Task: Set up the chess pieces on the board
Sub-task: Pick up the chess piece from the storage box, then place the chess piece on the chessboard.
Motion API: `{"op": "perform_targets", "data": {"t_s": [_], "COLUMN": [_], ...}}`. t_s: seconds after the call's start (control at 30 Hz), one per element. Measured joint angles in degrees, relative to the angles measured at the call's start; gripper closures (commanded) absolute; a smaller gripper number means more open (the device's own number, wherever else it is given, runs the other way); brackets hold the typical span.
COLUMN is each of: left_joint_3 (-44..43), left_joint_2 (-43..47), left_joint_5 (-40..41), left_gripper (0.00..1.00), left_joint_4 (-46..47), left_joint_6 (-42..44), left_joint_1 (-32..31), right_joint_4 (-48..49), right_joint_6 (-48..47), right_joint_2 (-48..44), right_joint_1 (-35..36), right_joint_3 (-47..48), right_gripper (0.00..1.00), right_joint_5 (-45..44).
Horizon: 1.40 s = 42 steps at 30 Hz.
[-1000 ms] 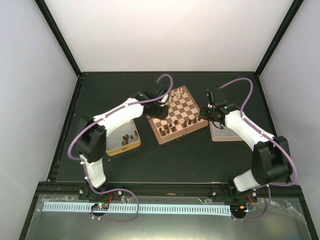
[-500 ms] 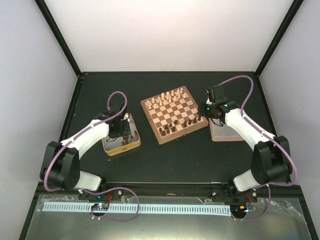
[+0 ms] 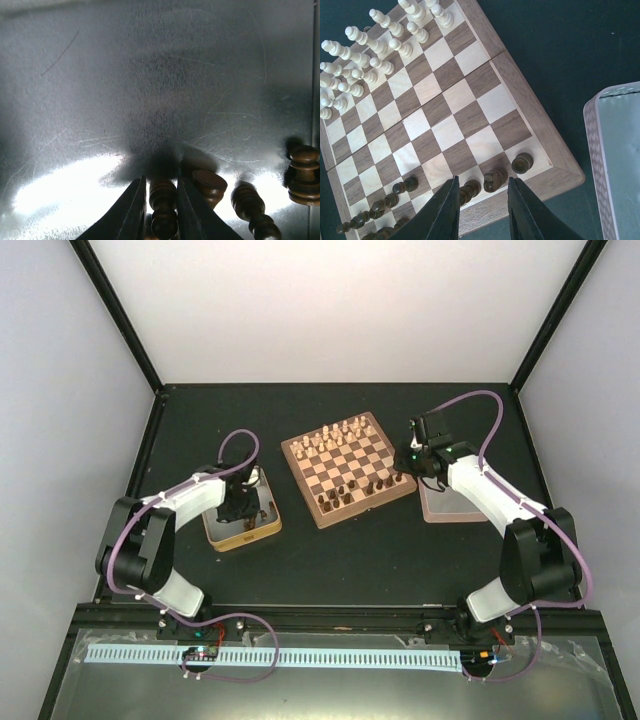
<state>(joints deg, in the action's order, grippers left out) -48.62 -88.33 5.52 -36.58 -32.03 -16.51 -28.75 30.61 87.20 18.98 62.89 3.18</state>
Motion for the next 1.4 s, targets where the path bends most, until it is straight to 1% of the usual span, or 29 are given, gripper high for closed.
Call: {"op": "perform_targets", "data": {"t_s": [0.07,0.13,0.3,0.43,0.6,0.73,0.83,0.9,1.03,1.13,1.2,1.4], "left_joint_3": [0.0,0.0,-0.28,-3.15,-7.91,-12.15,-18.4,-24.13,-38.14,-46.97,-51.3,-61.77], "left_joint_2": [-0.83,-1.03,-0.28,3.54,8.41,7.17,2.4,-2.12,-13.29,-20.98,-25.14,-35.15], "left_joint_5": [-0.55,-0.74,-0.79,-1.18,-5.86,-11.02,-13.64,-14.56,-14.75,-14.47,-14.01,-12.26], "left_gripper": [0.88,0.9,0.9,0.9,0.89,0.88,0.88,0.88,0.88,0.88,0.88,0.88], "left_joint_4": [0.24,0.39,0.09,-0.92,0.48,3.02,3.61,3.56,2.03,0.2,-1.11,-5.44], "left_joint_6": [0.33,0.46,1.16,1.81,2.05,2.43,3.43,4.28,6.88,8.87,10.03,12.96], "left_joint_1": [0.31,0.42,0.44,0.44,-0.26,-3.91,-8.74,-11.87,-17.9,-21.11,-22.86,-26.73], "right_joint_4": [-0.02,-0.04,-0.09,-0.04,0.15,0.24,0.39,0.44,0.11,-0.13,-0.2,-0.26], "right_joint_6": [0.0,0.0,0.02,0.24,0.79,1.18,1.49,1.6,1.7,1.64,1.36,0.72], "right_joint_2": [0.0,0.0,0.0,-0.11,-1.51,-4.31,-6.58,-8.31,-11.32,-12.96,-13.46,-14.71], "right_joint_1": [0.0,0.0,0.0,0.0,0.0,0.0,0.0,0.0,0.0,-0.02,-0.04,-0.13], "right_joint_3": [0.0,0.0,0.0,0.0,-0.28,-1.86,-3.56,-5.22,-7.87,-8.87,-9.11,-11.21], "right_gripper": [0.73,0.73,0.73,0.73,0.73,0.73,0.73,0.72,0.72,0.72,0.72,0.72], "right_joint_5": [-0.02,-0.02,-0.02,-0.07,-0.26,-0.5,-0.74,-1.09,-1.66,-2.08,-2.47,-3.32]}}
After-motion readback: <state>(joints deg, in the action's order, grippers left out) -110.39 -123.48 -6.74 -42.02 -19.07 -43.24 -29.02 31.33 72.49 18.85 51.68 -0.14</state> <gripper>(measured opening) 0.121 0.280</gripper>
